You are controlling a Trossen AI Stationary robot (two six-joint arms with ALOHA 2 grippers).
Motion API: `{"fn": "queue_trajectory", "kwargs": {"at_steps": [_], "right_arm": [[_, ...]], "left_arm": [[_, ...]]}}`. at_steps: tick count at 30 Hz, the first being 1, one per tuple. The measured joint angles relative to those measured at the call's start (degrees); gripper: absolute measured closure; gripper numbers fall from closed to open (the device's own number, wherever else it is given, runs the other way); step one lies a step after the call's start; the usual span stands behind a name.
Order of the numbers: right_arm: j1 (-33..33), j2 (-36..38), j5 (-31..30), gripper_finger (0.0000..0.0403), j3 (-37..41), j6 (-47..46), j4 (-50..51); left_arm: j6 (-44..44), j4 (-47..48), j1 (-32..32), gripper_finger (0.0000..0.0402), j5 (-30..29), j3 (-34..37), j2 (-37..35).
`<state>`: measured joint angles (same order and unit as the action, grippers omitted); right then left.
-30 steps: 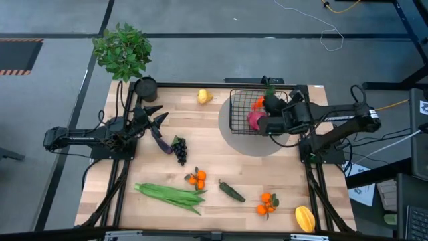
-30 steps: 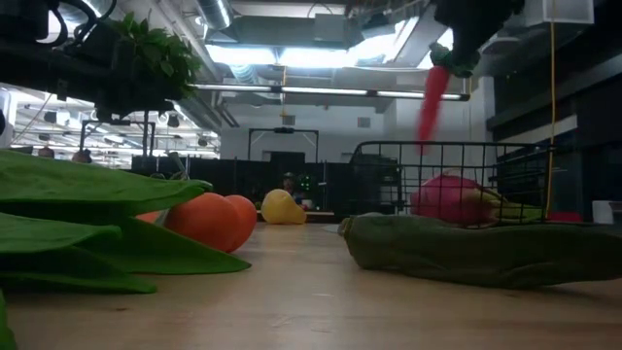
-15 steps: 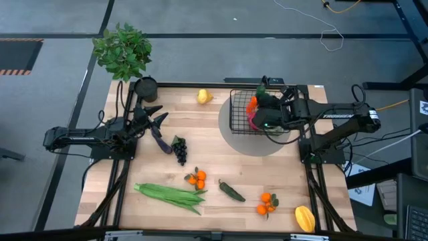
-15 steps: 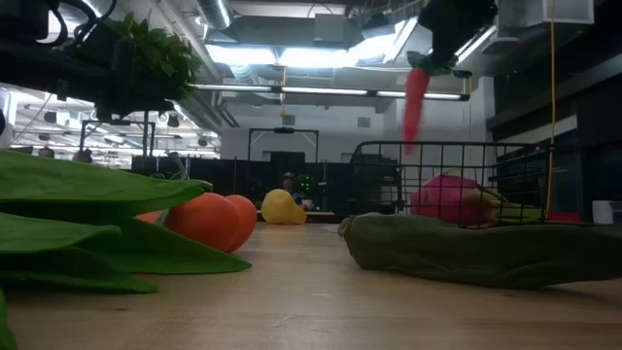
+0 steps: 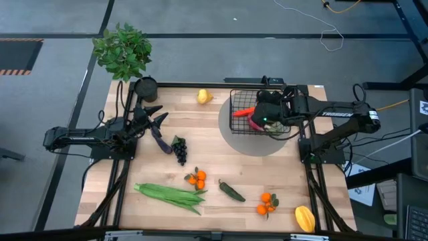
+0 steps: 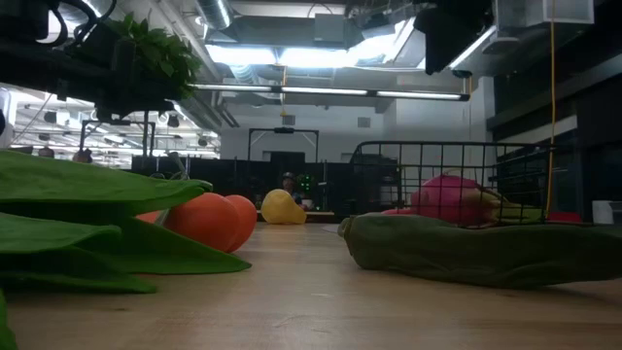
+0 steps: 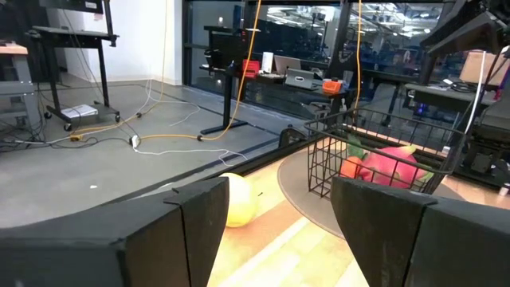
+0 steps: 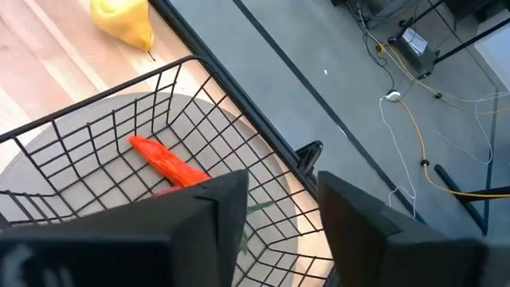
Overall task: Build produce basket
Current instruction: Put the right tangerines into the wire basket
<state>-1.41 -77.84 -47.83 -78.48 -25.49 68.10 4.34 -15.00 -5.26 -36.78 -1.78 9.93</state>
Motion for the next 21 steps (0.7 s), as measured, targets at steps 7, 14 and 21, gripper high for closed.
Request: {"fn": "queue_trajectory", "kwargs": {"at_steps": [7, 14, 21], "right_arm": [[0.0, 0.0, 7.82, 0.0249, 0.0, -2.84, 0.07], [0.02, -0.02, 26.72, 0.0249, 0.0, -6.11, 0.74], [2.73, -0.02, 43.41, 0.0249, -0.02, -14.67, 9.79]], "left_arm": [[0.0, 0.0, 0.0, 0.0191, 0.0, 0.0, 0.0], [0.0, 0.0, 0.02, 0.0191, -0.02, 0.0, 0.0], [0.0, 0.0, 0.01, 0.0191, -0.02, 0.0, 0.0]]}}
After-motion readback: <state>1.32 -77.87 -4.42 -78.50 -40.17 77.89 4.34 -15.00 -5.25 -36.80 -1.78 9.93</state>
